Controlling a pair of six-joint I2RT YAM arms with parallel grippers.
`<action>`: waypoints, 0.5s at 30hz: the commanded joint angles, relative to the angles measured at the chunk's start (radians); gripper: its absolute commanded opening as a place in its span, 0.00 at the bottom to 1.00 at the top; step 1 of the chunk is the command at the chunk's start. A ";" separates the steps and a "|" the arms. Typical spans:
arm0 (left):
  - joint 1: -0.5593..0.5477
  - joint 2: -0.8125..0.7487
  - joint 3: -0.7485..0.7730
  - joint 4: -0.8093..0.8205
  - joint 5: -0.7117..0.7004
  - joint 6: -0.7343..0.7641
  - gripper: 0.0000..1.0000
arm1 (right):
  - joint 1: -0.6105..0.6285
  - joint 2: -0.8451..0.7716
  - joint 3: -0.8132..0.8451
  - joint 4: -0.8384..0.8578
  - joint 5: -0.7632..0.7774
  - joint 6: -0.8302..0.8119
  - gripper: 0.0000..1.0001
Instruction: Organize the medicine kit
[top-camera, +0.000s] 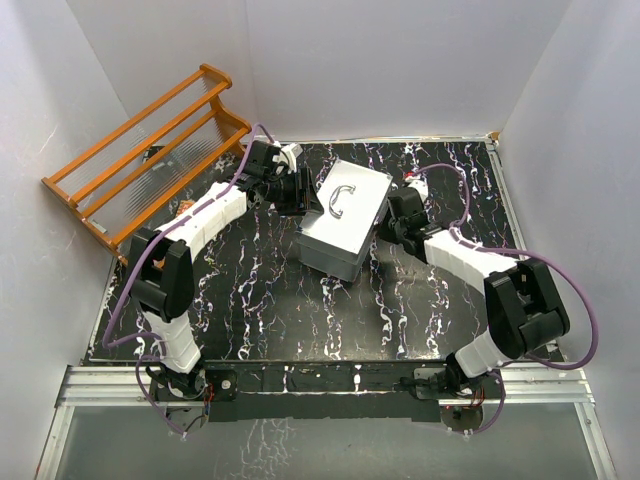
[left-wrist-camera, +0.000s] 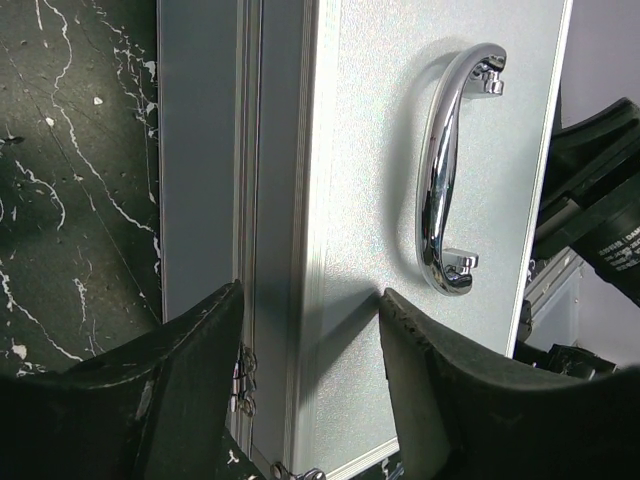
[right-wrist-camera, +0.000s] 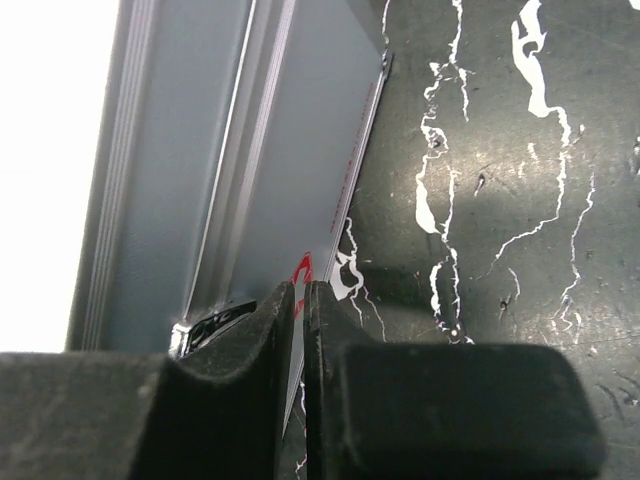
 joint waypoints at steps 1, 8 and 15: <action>0.006 0.016 -0.022 -0.111 -0.129 0.031 0.56 | -0.023 -0.063 0.003 0.047 0.048 0.067 0.10; 0.011 -0.240 -0.063 -0.087 -0.334 0.086 0.93 | -0.036 -0.284 0.055 -0.256 0.334 0.055 0.38; 0.014 -0.590 -0.158 -0.090 -0.473 0.129 0.99 | -0.037 -0.548 0.181 -0.478 0.367 -0.056 0.52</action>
